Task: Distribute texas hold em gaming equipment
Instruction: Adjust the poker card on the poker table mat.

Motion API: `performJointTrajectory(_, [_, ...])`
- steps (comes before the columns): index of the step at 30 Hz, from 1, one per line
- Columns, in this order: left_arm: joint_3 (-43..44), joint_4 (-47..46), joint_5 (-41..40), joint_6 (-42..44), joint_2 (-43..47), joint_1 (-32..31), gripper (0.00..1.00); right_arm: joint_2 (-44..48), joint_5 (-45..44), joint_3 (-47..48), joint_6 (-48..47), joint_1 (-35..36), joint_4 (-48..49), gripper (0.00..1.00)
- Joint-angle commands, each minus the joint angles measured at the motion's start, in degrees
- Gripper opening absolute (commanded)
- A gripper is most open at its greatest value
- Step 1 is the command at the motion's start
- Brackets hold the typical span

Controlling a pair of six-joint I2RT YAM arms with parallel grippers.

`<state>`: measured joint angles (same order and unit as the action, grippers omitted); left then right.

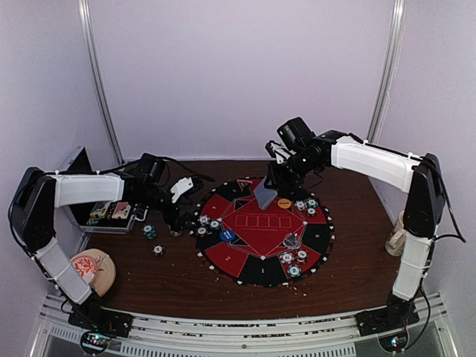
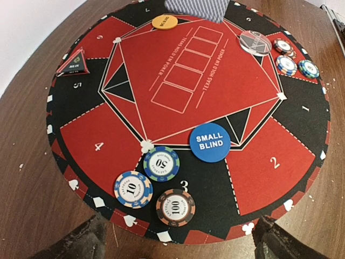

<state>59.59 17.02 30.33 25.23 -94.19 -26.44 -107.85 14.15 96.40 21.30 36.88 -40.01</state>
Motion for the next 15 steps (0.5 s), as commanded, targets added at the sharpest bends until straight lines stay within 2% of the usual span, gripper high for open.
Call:
performJointTrajectory(1, [-1.9, -2.33, -0.29, -0.97, 2.97, 0.9, 0.98, -5.71, -5.14, 7.02, -7.8, 0.89, -14.38, 0.0])
performJointTrajectory(7, [-3.13, -3.29, -0.74, -1.46, 3.72, 1.49, 0.98, -9.74, -9.83, 9.92, -10.16, 3.24, -18.11, 0.0])
performJointTrajectory(15, [-3.72, -4.13, -1.3, -1.75, 3.03, 1.52, 0.98, -13.0, -11.28, 9.72, -10.49, 5.28, -17.71, 0.0])
